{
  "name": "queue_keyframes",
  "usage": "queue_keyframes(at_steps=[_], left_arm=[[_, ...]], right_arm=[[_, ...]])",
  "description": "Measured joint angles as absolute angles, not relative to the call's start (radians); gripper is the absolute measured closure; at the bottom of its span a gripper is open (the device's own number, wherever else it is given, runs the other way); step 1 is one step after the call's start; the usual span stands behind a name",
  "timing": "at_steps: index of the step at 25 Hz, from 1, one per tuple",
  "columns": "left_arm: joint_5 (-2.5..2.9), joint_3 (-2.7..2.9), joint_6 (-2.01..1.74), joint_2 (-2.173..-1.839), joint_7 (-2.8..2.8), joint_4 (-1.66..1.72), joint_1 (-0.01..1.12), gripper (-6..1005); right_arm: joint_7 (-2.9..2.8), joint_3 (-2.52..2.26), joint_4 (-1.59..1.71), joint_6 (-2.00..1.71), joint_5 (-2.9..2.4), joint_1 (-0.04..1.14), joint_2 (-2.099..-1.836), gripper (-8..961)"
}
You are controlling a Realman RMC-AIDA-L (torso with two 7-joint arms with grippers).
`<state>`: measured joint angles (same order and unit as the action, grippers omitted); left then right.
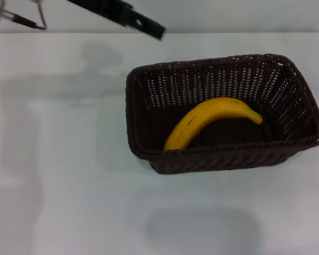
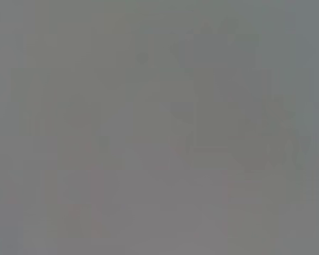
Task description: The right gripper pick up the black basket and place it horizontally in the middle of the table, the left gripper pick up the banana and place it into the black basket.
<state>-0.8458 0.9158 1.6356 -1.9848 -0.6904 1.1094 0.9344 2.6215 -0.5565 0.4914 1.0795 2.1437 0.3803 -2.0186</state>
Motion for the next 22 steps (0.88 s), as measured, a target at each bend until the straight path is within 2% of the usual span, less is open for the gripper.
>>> queue_keyframes(at_steps=[7,12,17,22], left_arm=[[-1.024,0.907,1.38,-2.059,-0.904,1.382,0.589,136],[-1.372,0.914,1.19,-2.08,-1.245,1.357,0.324,131],[-1.793,0.91,1.151,-2.08,-1.718,1.134,0.173,131],[-2.088,0.909,1.179,-2.08,-2.137,0.857,0.136,132]], right_arm=[[2.621,-0.557,0.447,1.158,2.145,0.377,-2.018,272],[2.608,-0.558,0.415,1.206,2.137,0.377,-2.017,272],[2.545,-0.558,0.386,1.218,2.136,0.377,-2.013,272],[2.538,-0.56,0.298,1.302,2.134,0.376,-2.012,272]])
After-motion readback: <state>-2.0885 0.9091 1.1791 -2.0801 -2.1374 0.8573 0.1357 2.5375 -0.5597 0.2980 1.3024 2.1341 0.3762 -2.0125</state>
